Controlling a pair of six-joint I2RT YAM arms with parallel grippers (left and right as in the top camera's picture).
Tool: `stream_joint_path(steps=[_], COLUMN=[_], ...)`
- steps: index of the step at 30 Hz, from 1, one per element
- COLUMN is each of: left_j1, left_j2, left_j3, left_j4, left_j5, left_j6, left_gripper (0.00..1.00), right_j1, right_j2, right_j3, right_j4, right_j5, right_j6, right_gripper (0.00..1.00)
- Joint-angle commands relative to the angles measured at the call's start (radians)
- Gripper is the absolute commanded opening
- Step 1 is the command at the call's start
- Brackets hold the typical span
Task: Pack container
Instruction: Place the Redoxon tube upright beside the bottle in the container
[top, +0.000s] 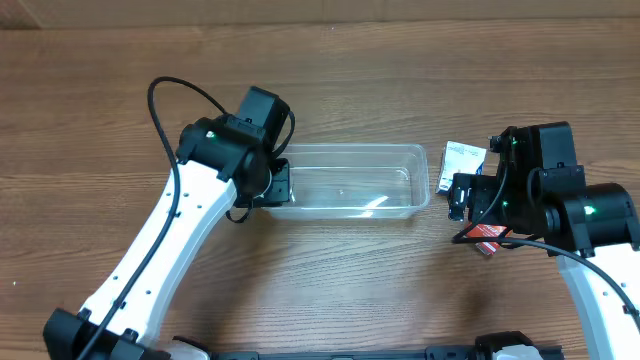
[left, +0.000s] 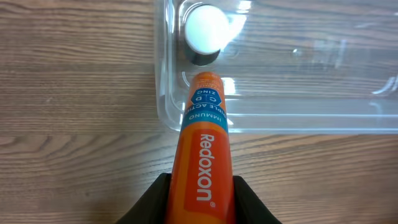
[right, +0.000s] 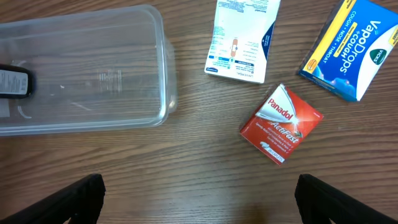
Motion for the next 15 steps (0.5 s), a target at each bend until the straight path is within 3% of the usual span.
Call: stream_joint_path(steps=[1,5,7,9,10,13,15], left_j1=[-0.007,-0.006,-0.007,-0.006,-0.006,-0.006,-0.007], left_j2=[0.084,0.156,0.175,0.187,0.187,0.187,0.187], left_j3=[-0.004,-0.004,-0.004,-0.004,-0.004,-0.003,0.011], left_j4=[0.007,0.035,0.055,0.071,0.072,0.070,0.057], left_j5=[-0.014,-0.015,-0.015,-0.015,-0.015,-0.015,-0.014], left_j6=[-0.014,-0.013,-0.013,-0.013,-0.013,-0.013,-0.013], left_gripper=[0.08,0.09,0.19,0.40,0.45,0.57,0.59], right_j1=[-0.003,-0.003,-0.003,-0.003,-0.003,-0.003,-0.003], right_j2=[-0.006,-0.006,-0.006,-0.006,-0.006,-0.006,-0.006], right_j3=[0.027,0.027,0.027,0.027,0.027,0.027,0.027], right_j4=[0.002,0.002,0.002,0.002,0.002,0.002,0.002], right_j5=[0.000,-0.003,-0.003,-0.003,-0.003,-0.003,-0.003], right_j6=[0.000,0.000,0.000,0.000,0.000,0.000,0.000], right_gripper=[1.00,1.00,1.00,1.00,1.00,1.00,1.00])
